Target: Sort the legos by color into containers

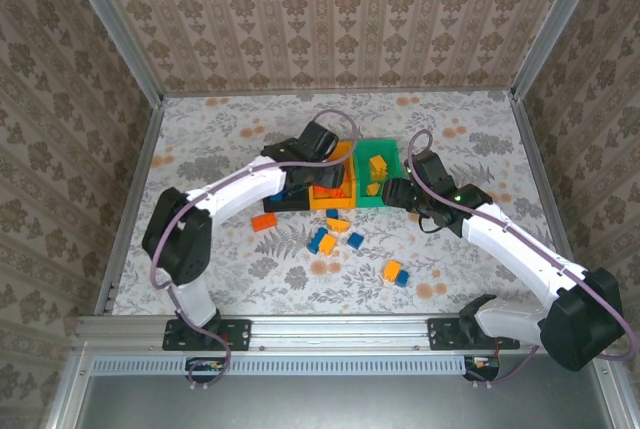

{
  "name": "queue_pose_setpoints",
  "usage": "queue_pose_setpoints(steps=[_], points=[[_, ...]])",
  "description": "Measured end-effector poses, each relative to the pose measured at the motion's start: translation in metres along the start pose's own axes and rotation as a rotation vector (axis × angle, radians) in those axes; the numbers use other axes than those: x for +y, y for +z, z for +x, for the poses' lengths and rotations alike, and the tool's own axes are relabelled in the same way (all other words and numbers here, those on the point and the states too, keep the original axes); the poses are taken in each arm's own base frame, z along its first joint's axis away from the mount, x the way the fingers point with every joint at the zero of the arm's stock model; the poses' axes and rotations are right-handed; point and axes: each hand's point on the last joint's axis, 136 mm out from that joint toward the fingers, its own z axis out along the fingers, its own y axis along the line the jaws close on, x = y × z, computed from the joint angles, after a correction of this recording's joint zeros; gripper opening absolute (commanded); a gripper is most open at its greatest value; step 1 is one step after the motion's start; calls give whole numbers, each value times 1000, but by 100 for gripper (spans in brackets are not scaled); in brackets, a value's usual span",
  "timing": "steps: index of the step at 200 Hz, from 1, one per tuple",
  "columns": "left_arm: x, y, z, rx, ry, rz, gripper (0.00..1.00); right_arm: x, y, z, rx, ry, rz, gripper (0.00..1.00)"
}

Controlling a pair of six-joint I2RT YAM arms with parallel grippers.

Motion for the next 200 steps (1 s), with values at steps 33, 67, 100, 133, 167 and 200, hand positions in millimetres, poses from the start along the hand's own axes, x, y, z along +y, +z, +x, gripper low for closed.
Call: queue_pose_setpoints(steps=[33,67,100,133,167,200], points=[[-7,19,-7,18,18,7,69,0,3,8,26,-3,-10,74],[-12,20,-16,11,25,20,87,-4,7,26,78,-6,-24,74],[-18,17,-28,-16,26,35,97,-13,8,48,134,-9,-21,74],[-24,7,-27,-31,28,61,100,-21,4,72,196,-24,-21,74],[-42,-53,-18,-119,51,136,100,-26,2,109,299,-72,-12,74],[-63,-109,0,-222,66,233,100,-20,-3,149,401,-188,-14,75]])
